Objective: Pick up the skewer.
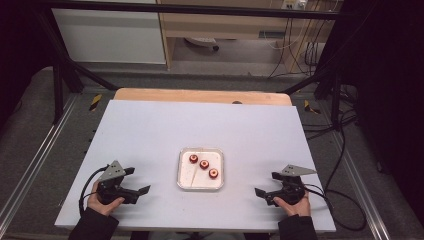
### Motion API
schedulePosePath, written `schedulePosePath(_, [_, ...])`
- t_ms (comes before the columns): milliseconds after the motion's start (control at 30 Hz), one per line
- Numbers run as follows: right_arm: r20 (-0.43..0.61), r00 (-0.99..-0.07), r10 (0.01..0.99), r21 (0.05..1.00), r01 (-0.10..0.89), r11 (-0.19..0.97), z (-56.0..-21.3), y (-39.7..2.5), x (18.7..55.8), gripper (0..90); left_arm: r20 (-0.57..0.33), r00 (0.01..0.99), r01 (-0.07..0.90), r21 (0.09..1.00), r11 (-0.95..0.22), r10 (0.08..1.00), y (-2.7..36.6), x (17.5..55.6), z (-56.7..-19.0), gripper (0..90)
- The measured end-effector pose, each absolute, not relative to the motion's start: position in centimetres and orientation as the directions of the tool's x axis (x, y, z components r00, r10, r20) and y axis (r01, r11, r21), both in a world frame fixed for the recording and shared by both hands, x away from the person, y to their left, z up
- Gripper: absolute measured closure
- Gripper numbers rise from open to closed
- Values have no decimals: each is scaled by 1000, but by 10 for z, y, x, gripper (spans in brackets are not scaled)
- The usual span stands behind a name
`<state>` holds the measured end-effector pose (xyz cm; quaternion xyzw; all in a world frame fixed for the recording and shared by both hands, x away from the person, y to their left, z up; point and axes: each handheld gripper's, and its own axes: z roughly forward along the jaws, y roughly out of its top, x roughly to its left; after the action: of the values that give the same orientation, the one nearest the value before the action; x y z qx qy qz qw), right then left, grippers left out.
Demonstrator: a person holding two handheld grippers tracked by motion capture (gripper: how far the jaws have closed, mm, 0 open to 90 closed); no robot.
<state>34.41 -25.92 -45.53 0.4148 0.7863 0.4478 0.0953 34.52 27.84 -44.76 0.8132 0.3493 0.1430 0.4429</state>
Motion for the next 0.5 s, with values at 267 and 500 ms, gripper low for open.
schedulePosePath(267, [217, -639, 738, 788, 561, 254, -455, -259, 344, 14, -71, 726, 434, 818, -376, 684, 275, 344, -445, 69])
schedulePosePath(500, [210, -638, 741, 791, 556, 255, -455, -259, 344, 14, -68, 730, 432, 817, -382, 680, 267, 345, -442, 65])
